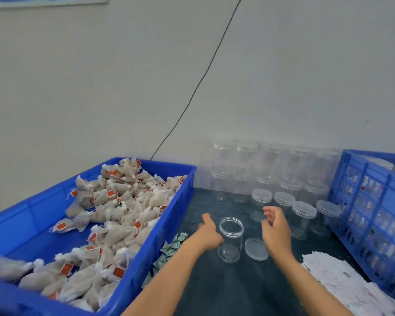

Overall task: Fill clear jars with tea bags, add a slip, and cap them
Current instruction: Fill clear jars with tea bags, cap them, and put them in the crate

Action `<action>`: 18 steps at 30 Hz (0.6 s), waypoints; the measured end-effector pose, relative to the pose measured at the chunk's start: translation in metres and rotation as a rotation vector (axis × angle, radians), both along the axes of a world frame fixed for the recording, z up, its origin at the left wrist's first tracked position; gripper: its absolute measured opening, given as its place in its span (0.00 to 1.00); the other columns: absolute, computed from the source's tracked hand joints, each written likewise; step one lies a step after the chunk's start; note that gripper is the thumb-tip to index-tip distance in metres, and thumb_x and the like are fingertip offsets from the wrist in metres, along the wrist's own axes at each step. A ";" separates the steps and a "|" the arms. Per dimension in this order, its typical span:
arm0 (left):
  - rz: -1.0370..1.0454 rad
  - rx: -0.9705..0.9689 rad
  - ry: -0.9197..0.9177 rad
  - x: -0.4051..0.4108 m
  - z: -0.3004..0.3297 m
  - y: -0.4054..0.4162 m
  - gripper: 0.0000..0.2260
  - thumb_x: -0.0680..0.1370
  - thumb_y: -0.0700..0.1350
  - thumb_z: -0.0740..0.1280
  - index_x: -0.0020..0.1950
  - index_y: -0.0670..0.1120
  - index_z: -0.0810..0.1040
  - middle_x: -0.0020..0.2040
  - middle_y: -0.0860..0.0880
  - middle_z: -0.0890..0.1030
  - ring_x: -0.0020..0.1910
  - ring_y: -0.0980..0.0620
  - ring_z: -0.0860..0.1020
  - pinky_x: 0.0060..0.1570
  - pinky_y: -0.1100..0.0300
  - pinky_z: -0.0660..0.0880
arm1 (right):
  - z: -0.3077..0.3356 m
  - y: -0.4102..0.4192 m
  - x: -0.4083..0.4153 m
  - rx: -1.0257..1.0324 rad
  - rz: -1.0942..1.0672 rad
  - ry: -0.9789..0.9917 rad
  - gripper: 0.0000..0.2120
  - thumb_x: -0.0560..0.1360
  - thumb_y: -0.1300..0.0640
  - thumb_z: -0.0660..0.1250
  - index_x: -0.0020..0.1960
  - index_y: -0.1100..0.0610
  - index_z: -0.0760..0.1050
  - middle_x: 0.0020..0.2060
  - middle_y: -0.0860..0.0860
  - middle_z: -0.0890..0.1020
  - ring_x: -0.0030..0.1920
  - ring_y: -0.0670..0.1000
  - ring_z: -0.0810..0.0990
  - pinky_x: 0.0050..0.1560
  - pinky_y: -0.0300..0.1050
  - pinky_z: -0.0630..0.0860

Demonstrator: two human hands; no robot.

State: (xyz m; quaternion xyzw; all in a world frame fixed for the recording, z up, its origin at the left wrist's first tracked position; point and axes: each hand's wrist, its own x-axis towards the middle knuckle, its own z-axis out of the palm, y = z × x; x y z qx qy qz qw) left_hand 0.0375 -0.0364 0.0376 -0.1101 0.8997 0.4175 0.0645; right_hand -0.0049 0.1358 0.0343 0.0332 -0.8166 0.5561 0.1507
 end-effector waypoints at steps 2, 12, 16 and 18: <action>-0.012 -0.037 0.043 0.001 0.020 -0.009 0.33 0.77 0.42 0.66 0.75 0.45 0.50 0.68 0.37 0.68 0.59 0.43 0.74 0.53 0.52 0.72 | 0.029 -0.021 0.004 -0.049 0.082 0.087 0.15 0.75 0.72 0.57 0.57 0.58 0.73 0.54 0.53 0.78 0.55 0.51 0.76 0.54 0.43 0.69; 0.366 -0.191 0.368 0.023 0.056 -0.147 0.14 0.75 0.34 0.66 0.60 0.44 0.75 0.58 0.46 0.79 0.54 0.50 0.77 0.56 0.53 0.76 | 0.068 -0.137 0.035 -0.125 0.582 -0.011 0.13 0.76 0.72 0.57 0.52 0.58 0.75 0.46 0.52 0.82 0.47 0.46 0.79 0.42 0.33 0.72; 0.379 -0.204 0.183 0.026 0.024 -0.180 0.17 0.75 0.38 0.69 0.63 0.44 0.72 0.58 0.44 0.77 0.49 0.49 0.78 0.53 0.51 0.78 | 0.048 -0.167 0.038 -0.089 0.642 -0.062 0.15 0.76 0.72 0.56 0.51 0.56 0.74 0.47 0.51 0.83 0.50 0.47 0.80 0.47 0.34 0.73; 0.327 -0.243 0.082 0.024 0.010 -0.187 0.22 0.74 0.41 0.72 0.67 0.45 0.71 0.61 0.44 0.75 0.53 0.47 0.78 0.55 0.52 0.77 | 0.036 -0.176 0.037 -0.063 0.636 -0.068 0.16 0.75 0.73 0.54 0.52 0.57 0.74 0.48 0.50 0.82 0.50 0.47 0.79 0.50 0.39 0.76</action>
